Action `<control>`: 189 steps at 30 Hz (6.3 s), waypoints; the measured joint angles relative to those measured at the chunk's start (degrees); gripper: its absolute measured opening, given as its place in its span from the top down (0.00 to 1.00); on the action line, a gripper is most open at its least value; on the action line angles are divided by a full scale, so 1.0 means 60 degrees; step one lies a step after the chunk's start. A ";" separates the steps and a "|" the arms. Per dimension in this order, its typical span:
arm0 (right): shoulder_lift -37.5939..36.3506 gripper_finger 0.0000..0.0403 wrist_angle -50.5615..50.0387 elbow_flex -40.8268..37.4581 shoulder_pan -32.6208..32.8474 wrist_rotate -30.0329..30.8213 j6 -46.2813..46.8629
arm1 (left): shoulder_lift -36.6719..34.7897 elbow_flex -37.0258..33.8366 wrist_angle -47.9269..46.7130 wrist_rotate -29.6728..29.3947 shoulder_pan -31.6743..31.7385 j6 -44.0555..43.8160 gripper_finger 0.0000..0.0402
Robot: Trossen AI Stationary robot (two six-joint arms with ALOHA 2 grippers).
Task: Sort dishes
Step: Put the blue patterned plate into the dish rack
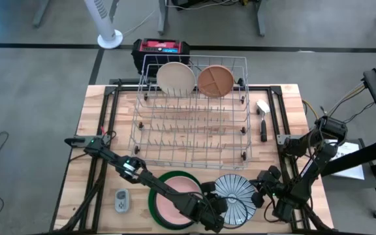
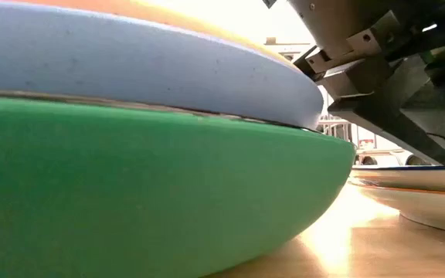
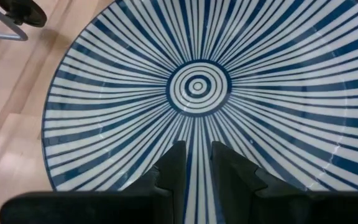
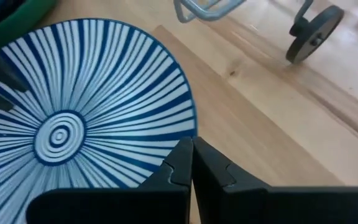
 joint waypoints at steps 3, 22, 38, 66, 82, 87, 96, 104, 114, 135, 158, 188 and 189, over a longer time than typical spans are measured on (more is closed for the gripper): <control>-0.0040 1.00 -0.0059 0.0038 -0.0004 -0.0376 0.0291 | -0.0019 0.0000 -0.0143 0.0046 -0.0007 -0.0082 0.84; -0.0847 0.62 -0.0258 0.0046 0.0091 -0.2702 0.1541 | 0.0243 -0.0091 0.0117 0.0196 0.0158 -0.0252 0.93; -0.0620 0.35 0.0830 -0.0134 0.0357 -0.2462 0.1557 | 0.0344 -0.0091 0.0586 0.0282 0.0338 0.0214 0.95; -0.0270 0.94 0.1658 -0.0555 0.0407 -0.0105 0.2205 | 0.0319 -0.0106 0.0585 0.0259 0.0324 0.0221 0.95; -0.0471 1.00 0.0082 0.0437 0.0444 0.0494 0.1001 | -0.0238 0.0000 0.0850 0.0278 0.0088 0.1116 0.94; -0.0471 1.00 -0.0893 0.0958 0.0444 0.0457 0.0904 | -0.0366 0.0007 0.0903 0.0271 0.0047 0.1223 0.94; -0.0448 1.00 -0.2291 0.2018 0.0448 0.0533 -0.0099 | -0.1141 0.0029 0.1250 0.0165 -0.0249 0.1844 0.94; -0.0362 1.00 -0.3038 0.2779 0.0452 0.0529 -0.0841 | -0.1925 0.0040 0.0249 -0.1009 -0.0408 0.1292 0.94; -0.0193 1.00 -0.3547 0.3645 0.0440 0.0607 -0.1637 | -0.2296 0.0034 -0.2359 -0.0843 -0.0373 0.0175 0.93; -0.0169 1.00 -0.3570 0.3884 0.0437 0.1225 -0.2564 | -0.2188 -0.0050 -0.2791 -0.0734 0.0113 0.0059 0.39; -0.0169 1.00 -0.2158 0.3999 0.0087 0.2833 -0.6497 | -0.2103 -0.0109 -0.1559 -0.0179 0.0222 0.1422 0.56; -0.0053 0.50 -0.2026 0.3997 0.0098 0.0744 -0.5291 | -0.1987 -0.0120 -0.1431 -0.0687 0.0139 0.1536 0.92; 0.0017 0.49 -0.2032 0.3983 0.0097 0.0743 -0.5430 | -0.1984 -0.0120 -0.1414 -0.0689 0.0138 0.1542 0.92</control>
